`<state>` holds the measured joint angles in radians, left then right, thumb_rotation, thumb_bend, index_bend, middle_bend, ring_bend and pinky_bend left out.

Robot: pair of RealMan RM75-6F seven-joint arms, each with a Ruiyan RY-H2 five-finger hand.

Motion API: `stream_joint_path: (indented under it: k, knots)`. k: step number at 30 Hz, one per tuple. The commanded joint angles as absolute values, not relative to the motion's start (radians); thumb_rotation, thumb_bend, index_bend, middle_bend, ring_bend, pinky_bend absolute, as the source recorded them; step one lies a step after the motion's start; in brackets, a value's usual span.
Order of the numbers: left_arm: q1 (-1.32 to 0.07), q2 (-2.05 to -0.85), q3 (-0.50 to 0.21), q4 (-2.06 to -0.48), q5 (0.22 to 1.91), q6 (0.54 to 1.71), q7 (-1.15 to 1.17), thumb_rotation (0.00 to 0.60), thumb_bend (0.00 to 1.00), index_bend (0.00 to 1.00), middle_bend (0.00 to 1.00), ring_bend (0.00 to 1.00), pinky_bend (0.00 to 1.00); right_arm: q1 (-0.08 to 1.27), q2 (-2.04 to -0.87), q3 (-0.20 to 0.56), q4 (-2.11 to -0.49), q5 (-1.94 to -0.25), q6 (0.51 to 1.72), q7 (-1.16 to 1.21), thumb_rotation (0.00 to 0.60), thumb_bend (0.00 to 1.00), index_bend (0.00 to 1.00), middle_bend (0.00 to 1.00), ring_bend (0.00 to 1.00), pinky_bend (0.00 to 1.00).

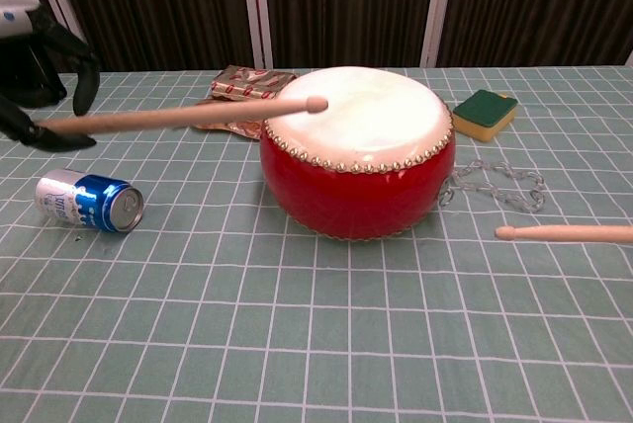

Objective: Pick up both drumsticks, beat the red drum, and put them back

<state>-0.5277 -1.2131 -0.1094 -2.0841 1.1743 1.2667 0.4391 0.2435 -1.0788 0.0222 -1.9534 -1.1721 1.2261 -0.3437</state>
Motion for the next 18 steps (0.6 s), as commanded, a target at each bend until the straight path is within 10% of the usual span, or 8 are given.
stream_joint_path:
  k: [1,18]
  knots:
    - [-0.532,-1.175,-0.149,-2.094,1.207,1.271,0.394,0.6,0.48,0.78,1.0,1.0,1.0,0.244,-1.075,0.035,-1.961,-1.172,1.234,-0.33,0.6,0.65,0.96,1.0,1.0,1.0]
    - [-0.653,-1.096,-0.314,-1.996,1.099,1.146,0.292,0.6,0.48,0.78,1.0,1.0,1.0,0.364,-0.988,0.237,-2.125,-0.987,1.24,-0.365,0.6,0.65,0.96,1.0,1.0,1.0]
